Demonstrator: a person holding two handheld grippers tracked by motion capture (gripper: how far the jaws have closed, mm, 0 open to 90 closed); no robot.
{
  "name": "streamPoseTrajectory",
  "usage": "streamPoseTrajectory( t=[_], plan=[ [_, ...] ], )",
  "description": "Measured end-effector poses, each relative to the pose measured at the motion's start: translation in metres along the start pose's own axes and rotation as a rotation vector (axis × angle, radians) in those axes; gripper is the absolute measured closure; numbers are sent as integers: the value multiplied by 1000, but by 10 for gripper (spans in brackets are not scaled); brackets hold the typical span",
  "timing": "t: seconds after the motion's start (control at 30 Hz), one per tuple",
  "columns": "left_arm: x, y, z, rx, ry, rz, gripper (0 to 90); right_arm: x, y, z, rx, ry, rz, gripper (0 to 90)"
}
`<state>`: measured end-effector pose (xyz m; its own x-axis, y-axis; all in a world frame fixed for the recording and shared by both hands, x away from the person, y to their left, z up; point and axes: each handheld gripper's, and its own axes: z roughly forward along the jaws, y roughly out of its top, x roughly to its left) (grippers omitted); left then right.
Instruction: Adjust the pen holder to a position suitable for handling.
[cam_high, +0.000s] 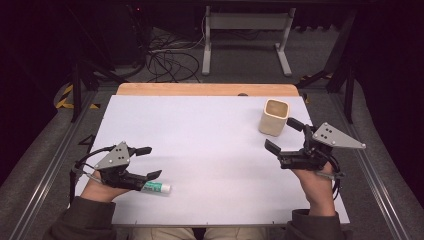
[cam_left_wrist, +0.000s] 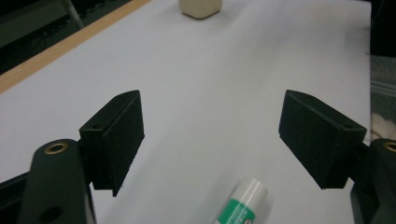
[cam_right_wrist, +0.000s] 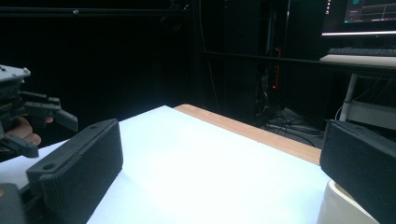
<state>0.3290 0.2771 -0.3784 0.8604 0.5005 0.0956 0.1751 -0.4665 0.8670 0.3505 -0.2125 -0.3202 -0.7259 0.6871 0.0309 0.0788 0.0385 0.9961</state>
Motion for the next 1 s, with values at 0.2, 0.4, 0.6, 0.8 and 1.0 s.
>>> streamPoseTrajectory(
  t=[0.2, 0.4, 0.6, 0.8, 1.0],
  plan=[
    [-4, -10, 8, 54, -51, 13, 269, 1, 0, 0, 4, 7, 2, 0],
    [-7, -14, 13, 97, -82, 35, 276, 1, 0, 2, 9, 12, -1, 0],
    [-10, -19, 20, 147, -117, 44, 332, 1, 0, 3, 16, 14, -8, 0],
    [-12, -24, 28, 213, -139, 76, 393, 2, -1, 4, 18, 20, -2, 0],
    [-13, -26, 35, 249, -133, 101, 432, 2, -1, 5, 26, 23, -16, 0]
  ],
)
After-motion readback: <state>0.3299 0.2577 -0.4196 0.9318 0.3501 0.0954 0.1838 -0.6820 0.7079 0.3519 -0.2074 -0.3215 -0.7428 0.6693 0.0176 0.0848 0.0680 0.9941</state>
